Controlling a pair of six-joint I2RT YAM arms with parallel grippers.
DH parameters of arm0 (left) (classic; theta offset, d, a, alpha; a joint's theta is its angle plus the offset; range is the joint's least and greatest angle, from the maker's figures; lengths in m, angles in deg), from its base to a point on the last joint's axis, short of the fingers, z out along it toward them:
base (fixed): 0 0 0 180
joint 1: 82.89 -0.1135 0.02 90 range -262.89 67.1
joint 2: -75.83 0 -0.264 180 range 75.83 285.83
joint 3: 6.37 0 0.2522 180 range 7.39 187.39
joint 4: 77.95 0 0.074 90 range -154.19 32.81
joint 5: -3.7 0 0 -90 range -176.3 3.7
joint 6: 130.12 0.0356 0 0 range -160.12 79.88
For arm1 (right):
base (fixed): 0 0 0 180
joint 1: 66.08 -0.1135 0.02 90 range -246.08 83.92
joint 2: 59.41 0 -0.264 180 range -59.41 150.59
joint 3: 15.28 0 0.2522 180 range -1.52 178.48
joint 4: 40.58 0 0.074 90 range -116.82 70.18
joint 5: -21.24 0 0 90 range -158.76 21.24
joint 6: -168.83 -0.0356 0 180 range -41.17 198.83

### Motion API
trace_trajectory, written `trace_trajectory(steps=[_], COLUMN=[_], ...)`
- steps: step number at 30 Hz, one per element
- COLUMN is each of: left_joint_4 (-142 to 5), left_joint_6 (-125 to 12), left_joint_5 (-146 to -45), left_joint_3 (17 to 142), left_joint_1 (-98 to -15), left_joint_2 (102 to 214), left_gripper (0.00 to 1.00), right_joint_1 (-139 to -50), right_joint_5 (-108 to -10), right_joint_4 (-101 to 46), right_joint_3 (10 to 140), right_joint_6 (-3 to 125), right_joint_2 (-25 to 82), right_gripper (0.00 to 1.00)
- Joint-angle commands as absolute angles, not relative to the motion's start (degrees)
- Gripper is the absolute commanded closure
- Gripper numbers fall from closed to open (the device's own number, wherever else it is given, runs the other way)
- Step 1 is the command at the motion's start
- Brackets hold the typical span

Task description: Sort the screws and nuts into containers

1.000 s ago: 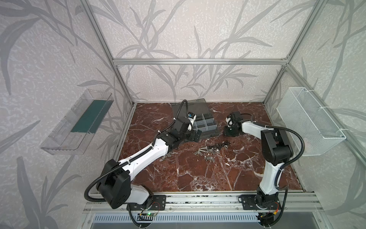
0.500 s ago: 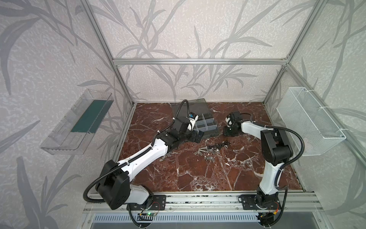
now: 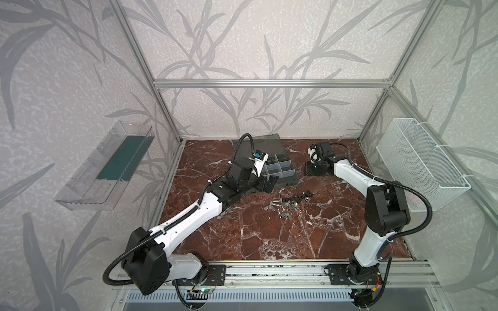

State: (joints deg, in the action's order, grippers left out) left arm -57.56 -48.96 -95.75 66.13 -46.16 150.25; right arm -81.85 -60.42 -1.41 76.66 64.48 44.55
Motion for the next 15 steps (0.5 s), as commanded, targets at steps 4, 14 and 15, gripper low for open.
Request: trace_trajectory(steps=[4,14,15], left_joint_4=[-60.04,-60.46,-60.49], left_joint_6=[-49.18,-49.08,-49.08], left_joint_5=[-95.18,-94.56,-94.49], left_joint_3=[65.15,64.64,64.63], left_joint_1=[-45.97,-45.89,-45.89], left_joint_2=[148.36,147.5,147.59], left_gripper=[0.01,0.01,0.01], right_joint_1=[-86.75,-91.61,-91.79], right_joint_5=[-59.7,-60.41,-60.44], right_joint_4=[-0.46,-1.18,-1.34], right_joint_3=[80.94,85.73,85.84], right_joint_6=[63.71,61.83,61.65], right_joint_2=[45.48,53.42,53.95], right_gripper=[0.87,0.86,0.86])
